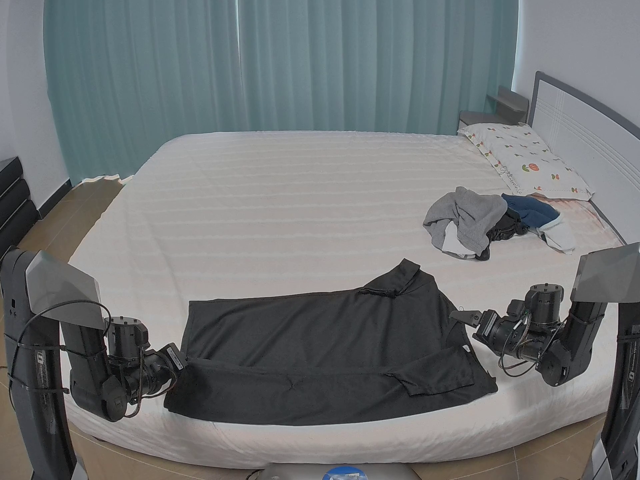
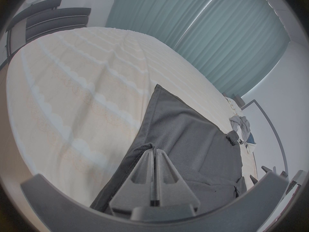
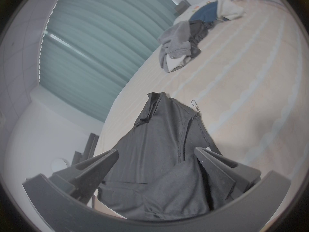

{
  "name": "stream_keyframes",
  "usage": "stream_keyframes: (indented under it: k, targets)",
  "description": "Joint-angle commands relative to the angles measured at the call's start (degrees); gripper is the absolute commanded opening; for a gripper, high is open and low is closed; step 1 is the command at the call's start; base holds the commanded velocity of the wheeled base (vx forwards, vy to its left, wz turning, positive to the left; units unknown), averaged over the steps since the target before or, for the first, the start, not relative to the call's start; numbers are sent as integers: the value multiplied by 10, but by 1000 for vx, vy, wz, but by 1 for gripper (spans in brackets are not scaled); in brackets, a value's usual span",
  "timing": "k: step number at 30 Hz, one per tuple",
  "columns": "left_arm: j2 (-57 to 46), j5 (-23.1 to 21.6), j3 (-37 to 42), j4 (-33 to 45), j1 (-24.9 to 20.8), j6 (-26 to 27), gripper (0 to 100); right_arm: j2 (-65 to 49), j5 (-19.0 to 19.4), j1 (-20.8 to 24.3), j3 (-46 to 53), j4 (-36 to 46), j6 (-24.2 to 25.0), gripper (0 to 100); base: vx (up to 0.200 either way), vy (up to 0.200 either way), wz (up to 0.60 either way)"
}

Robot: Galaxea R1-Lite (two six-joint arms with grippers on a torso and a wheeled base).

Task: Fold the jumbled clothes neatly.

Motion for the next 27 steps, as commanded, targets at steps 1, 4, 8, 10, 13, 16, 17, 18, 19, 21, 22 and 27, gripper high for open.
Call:
stream_keyframes:
  k: [1,4,8,10,13,16,17,18,19,21,22,27]
  targets:
    - [-15,8,35,-25,0,-2,0,-9,0,8,29,-1,-42,100,0,0,0]
    - [-28,11,47,-25,0,-3,0,-2,0,9,31,-1,-59,100,0,0,0]
    - [-44,11,55,-25,0,-13,0,3,0,8,33,0,-68,100,0,0,0]
    - [-51,13,57,-25,0,-14,0,12,0,9,33,2,-69,100,0,0,0]
    - [-58,13,64,-25,0,-14,0,34,-1,14,32,1,-89,100,0,0,0]
    - [-65,13,70,-25,0,-14,0,54,-5,14,31,-2,-119,100,0,0,0]
    - [-66,13,70,-25,0,-14,0,55,-9,15,31,-2,-120,100,0,0,0]
    - [-67,13,70,-25,0,-14,0,56,-10,15,30,-2,-120,100,0,0,0]
    - [-67,13,70,-25,0,-14,0,56,-11,15,30,-2,-121,100,0,0,0]
    - [-67,13,70,-25,0,-14,0,59,-11,15,29,-2,-124,100,0,0,0]
    - [-67,13,70,-25,0,-14,0,60,-11,15,28,-2,-124,100,0,0,0]
    - [-65,13,70,-25,-1,-14,0,61,-12,15,18,-14,-125,100,0,0,0]
